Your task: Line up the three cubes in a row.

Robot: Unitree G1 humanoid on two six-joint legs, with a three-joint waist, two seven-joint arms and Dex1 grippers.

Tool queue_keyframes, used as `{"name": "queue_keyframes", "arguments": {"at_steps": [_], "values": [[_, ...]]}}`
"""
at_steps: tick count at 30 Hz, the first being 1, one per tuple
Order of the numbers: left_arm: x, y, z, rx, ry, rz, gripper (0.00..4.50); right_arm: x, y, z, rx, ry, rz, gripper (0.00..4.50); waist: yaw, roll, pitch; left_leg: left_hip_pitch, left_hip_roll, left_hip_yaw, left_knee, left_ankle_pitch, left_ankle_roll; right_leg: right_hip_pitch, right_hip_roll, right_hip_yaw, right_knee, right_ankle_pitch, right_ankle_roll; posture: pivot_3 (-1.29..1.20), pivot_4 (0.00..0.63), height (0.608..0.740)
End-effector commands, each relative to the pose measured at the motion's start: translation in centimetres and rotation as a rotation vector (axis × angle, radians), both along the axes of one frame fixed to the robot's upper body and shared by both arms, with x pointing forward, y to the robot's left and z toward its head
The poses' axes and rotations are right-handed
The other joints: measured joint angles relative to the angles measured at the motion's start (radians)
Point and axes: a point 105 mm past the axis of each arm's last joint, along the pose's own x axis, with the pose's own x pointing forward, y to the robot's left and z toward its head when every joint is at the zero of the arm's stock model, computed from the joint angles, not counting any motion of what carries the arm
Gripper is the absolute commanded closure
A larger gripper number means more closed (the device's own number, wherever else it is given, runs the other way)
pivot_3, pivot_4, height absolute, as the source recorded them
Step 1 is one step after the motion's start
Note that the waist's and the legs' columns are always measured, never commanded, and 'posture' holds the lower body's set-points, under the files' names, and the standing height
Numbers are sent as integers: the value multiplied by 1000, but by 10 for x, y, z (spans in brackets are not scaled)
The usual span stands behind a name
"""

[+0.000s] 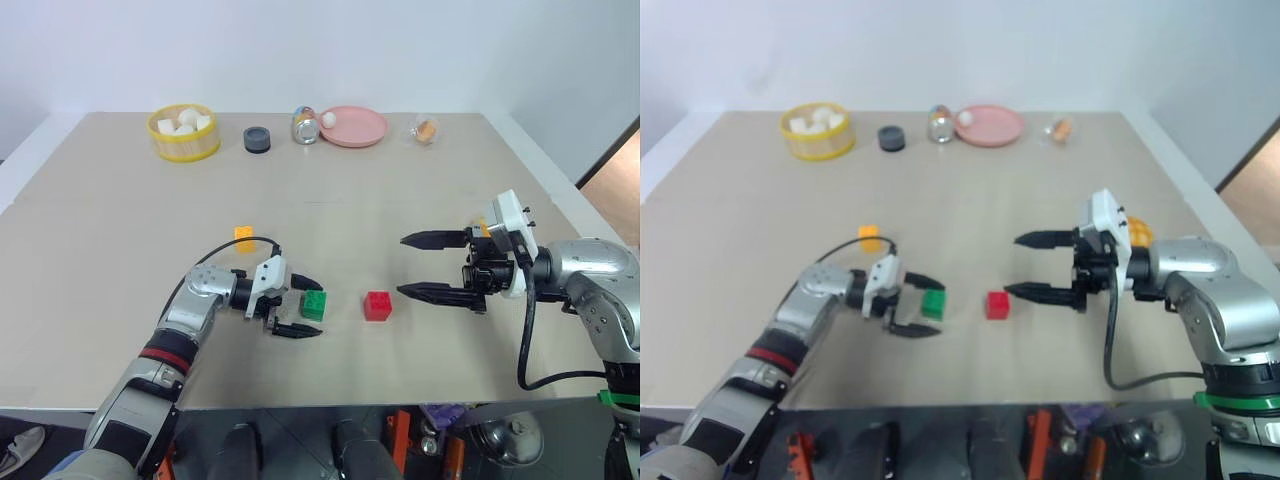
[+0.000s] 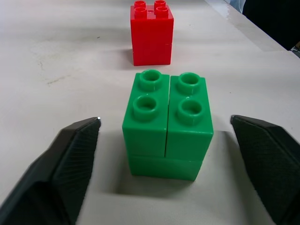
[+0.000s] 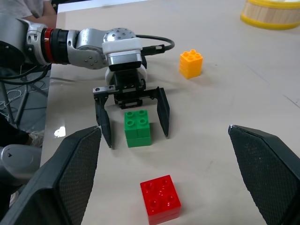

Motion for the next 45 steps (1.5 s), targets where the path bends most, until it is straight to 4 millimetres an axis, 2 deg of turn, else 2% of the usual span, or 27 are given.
{"name": "queue_keyframes", "arguments": {"at_steps": [1,8,12,15,20,24,30,36,39,45], "values": [[-3,2,15,-49,-27,-22,78,0,1,12,8,-49,11,0,-1,0,0,0,0,0,0,0,0,0,0,0,0,0,0,0,150,740],[-4,26,20,-24,-13,22,78,2,2,16,23,-52,16,0,-7,0,0,0,0,0,-2,0,0,-1,0,0,0,-1,-1,0,150,740],[-9,63,22,25,23,81,78,1,2,19,32,-53,22,0,-10,0,0,-1,1,0,-2,0,0,-2,0,0,0,-1,-1,0,150,740],[-14,79,23,46,26,115,78,1,2,20,34,-56,21,0,-10,0,0,0,1,1,-3,0,0,-3,0,0,0,-2,-1,0,150,740],[-13,108,36,19,0,255,78,0,3,19,34,-56,26,0,-5,0,0,-1,1,1,-3,0,0,-3,0,-1,0,-2,-2,0,150,740],[-6,129,44,-31,-3,471,78,3,6,26,52,-94,10,0,-6,0,0,-1,2,1,-3,0,0,-3,0,-1,0,-2,-2,0,150,740],[-4,144,35,-63,-19,675,78,11,14,32,90,-141,-18,0,-6,0,0,-1,2,2,-3,0,0,-4,-1,-1,0,-1,-2,0,150,740],[-8,154,18,-35,-12,760,78,13,20,32,97,-147,5,0,-6,0,0,-1,2,3,-3,0,0,-4,-1,-1,0,-1,-2,0,150,740],[2,159,12,-26,-28,829,78,14,22,32,100,-145,9,0,-6,0,0,-1,2,3,-3,0,0,-5,-1,-1,0,-1,-2,0,150,740],[32,147,10,-65,-25,889,78,14,25,32,105,-149,20,0,12,0,0,-1,1,2,-2,0,0,-3,-1,-1,0,0,-1,0,150,740]]}}
